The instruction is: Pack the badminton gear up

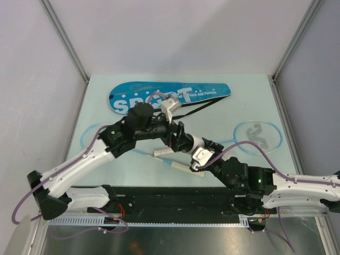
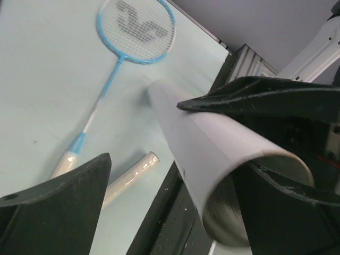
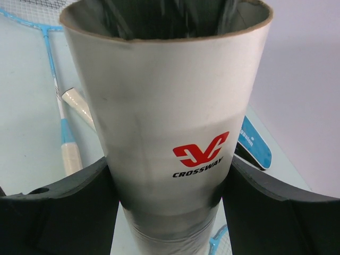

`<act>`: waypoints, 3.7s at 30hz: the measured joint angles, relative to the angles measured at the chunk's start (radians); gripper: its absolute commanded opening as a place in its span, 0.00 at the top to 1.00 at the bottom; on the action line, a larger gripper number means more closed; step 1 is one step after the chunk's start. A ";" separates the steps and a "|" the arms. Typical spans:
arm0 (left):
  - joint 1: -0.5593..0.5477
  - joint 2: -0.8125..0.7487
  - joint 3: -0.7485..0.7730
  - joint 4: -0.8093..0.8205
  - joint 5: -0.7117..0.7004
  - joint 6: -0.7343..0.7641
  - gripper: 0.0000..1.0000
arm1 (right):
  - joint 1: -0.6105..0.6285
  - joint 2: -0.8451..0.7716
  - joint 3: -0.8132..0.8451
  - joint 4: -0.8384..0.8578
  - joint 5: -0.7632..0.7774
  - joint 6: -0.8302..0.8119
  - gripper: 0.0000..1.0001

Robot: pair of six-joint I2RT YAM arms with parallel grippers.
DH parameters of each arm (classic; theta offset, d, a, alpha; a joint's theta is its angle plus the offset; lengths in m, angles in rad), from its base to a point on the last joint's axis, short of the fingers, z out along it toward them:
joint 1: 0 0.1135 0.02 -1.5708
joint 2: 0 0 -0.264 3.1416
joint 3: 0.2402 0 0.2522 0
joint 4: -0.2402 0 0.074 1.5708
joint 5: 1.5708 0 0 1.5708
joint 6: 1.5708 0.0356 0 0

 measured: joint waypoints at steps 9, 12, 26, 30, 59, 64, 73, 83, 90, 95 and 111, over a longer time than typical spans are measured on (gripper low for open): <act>0.013 -0.367 -0.053 0.058 -0.233 0.013 0.10 | 0.026 0.000 -0.004 -0.010 0.051 0.037 0.77; 0.020 -0.467 -0.096 0.049 -0.413 -0.035 0.13 | 0.029 -0.002 -0.008 -0.002 0.113 0.066 0.78; 0.221 0.191 -0.134 -0.163 -0.636 -0.112 0.41 | 0.029 -0.087 -0.010 -0.015 0.187 0.155 0.84; 0.221 0.408 -0.067 -0.150 -0.642 -0.008 0.46 | 0.029 -0.124 -0.010 -0.040 0.184 0.180 0.84; 0.180 0.665 0.096 -0.092 -0.573 0.081 0.48 | 0.030 -0.194 -0.011 -0.094 0.166 0.238 0.89; 0.216 0.601 0.073 -0.084 -0.578 0.073 0.39 | 0.030 -0.193 -0.011 -0.093 0.160 0.238 0.89; 0.331 0.644 0.075 -0.076 -0.556 0.059 0.36 | 0.030 -0.194 -0.011 -0.094 0.152 0.239 0.89; 0.346 0.762 0.103 -0.070 -0.540 0.058 0.48 | 0.031 -0.211 -0.011 -0.105 0.151 0.252 0.89; 0.349 0.785 0.128 -0.054 -0.538 0.056 0.76 | 0.033 -0.211 -0.011 -0.105 0.145 0.257 0.89; 0.356 0.790 0.132 -0.048 -0.520 0.048 1.00 | 0.034 -0.207 -0.011 -0.104 0.143 0.257 0.89; 0.396 0.159 -0.032 -0.019 -0.124 -0.018 1.00 | 0.021 -0.035 -0.011 -0.056 0.150 0.161 0.89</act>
